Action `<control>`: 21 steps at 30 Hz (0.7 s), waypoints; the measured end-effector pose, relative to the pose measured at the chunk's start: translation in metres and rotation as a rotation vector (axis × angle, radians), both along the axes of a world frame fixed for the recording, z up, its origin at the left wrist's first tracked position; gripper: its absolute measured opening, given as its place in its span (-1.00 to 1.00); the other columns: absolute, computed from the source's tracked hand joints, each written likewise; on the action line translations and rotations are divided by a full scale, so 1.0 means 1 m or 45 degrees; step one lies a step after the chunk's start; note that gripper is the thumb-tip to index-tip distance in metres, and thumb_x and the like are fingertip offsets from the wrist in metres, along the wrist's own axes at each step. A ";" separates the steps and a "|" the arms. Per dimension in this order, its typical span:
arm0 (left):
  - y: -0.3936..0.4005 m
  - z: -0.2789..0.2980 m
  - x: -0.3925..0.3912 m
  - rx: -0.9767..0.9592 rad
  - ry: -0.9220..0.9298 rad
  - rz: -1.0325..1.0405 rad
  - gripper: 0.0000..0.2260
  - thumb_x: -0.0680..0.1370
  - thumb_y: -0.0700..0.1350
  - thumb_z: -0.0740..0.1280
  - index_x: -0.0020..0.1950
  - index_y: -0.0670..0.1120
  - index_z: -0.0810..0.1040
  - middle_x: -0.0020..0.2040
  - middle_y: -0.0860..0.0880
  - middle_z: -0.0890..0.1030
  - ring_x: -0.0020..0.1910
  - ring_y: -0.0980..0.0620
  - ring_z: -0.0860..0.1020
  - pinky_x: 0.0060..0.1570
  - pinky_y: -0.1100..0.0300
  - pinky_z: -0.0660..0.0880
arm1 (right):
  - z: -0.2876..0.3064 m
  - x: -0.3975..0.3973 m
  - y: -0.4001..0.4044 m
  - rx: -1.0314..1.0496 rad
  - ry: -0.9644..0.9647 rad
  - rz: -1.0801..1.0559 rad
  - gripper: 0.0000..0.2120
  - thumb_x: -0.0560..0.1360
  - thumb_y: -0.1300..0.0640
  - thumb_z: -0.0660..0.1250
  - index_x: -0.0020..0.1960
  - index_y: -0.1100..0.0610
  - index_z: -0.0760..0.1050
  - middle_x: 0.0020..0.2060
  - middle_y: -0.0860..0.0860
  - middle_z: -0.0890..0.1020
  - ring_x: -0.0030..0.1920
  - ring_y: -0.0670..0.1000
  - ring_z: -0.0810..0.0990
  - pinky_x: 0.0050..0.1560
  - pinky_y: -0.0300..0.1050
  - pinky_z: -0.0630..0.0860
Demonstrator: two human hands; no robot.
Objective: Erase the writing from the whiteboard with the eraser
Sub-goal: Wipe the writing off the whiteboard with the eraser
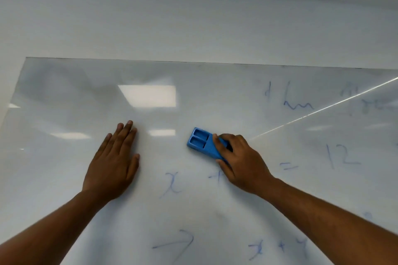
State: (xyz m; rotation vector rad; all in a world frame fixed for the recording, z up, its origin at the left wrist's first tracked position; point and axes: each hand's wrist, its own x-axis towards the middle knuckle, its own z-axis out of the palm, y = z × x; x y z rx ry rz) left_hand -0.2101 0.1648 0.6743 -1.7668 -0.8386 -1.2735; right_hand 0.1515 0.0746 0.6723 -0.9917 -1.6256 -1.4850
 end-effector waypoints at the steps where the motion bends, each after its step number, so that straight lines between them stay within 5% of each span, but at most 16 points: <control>1: -0.003 0.007 0.015 0.000 0.003 -0.016 -0.30 0.68 0.16 0.00 0.74 -0.20 0.20 0.77 -0.08 0.09 0.75 -0.07 0.07 0.72 0.00 0.03 | 0.013 0.013 -0.001 0.039 0.129 0.015 -0.39 0.61 0.00 0.31 0.60 0.12 0.28 0.33 0.17 0.50 0.23 0.18 0.51 -0.08 0.06 0.66; 5: -0.013 0.023 0.074 -0.052 -0.080 -0.103 -0.19 0.64 0.31 -0.04 0.77 -0.15 0.04 0.77 0.00 -0.06 0.75 0.03 -0.08 0.73 0.05 -0.06 | 0.061 0.085 -0.016 0.209 1.114 0.098 -0.41 0.65 0.00 0.30 0.62 0.08 0.23 0.37 0.21 0.44 0.31 0.23 0.44 0.21 0.13 0.54; 7: -0.016 0.025 0.096 -0.083 -0.056 -0.118 -0.15 0.62 0.35 -0.07 0.77 -0.14 -0.01 0.76 0.02 -0.10 0.74 0.05 -0.12 0.72 0.09 -0.10 | 0.051 0.097 -0.016 0.330 1.353 0.058 -0.41 0.66 0.01 0.26 0.63 0.10 0.20 0.37 0.23 0.43 0.29 0.26 0.43 0.20 0.15 0.51; 9: -0.018 0.026 0.115 -0.087 -0.006 -0.121 -0.14 0.61 0.36 -0.10 0.78 -0.13 -0.03 0.76 0.03 -0.10 0.74 0.07 -0.13 0.71 0.11 -0.13 | 0.026 0.091 -0.009 0.374 1.157 0.023 -0.41 0.63 0.08 0.29 0.61 0.13 0.23 0.41 0.24 0.41 0.28 0.28 0.43 0.17 0.14 0.52; 12: -0.021 0.037 0.130 -0.086 -0.003 -0.113 -0.14 0.60 0.35 -0.11 0.78 -0.14 0.01 0.77 -0.01 -0.05 0.72 0.07 -0.11 0.71 0.11 -0.12 | -0.001 0.078 0.003 0.298 0.548 0.065 -0.34 0.55 0.16 0.36 0.60 0.16 0.25 0.44 0.23 0.42 0.28 0.26 0.47 0.07 0.08 0.62; 15: -0.022 0.045 0.141 -0.077 -0.006 -0.080 -0.16 0.61 0.33 -0.11 0.78 -0.14 0.04 0.77 -0.04 -0.03 0.74 0.03 -0.07 0.72 0.05 -0.09 | 0.016 0.106 -0.006 0.179 0.082 0.024 -0.34 0.53 0.19 0.37 0.60 0.11 0.28 0.43 0.20 0.45 0.31 0.25 0.49 0.04 0.08 0.66; 21: -0.012 0.038 0.154 -0.011 -0.049 0.002 -0.23 0.67 0.27 -0.09 0.77 -0.16 0.06 0.78 -0.06 0.02 0.76 -0.04 -0.03 0.73 -0.08 -0.02 | 0.058 0.178 -0.027 0.295 1.283 -0.027 -0.41 0.65 0.04 0.26 0.63 0.04 0.19 0.38 0.21 0.38 0.34 0.24 0.35 0.11 0.14 0.57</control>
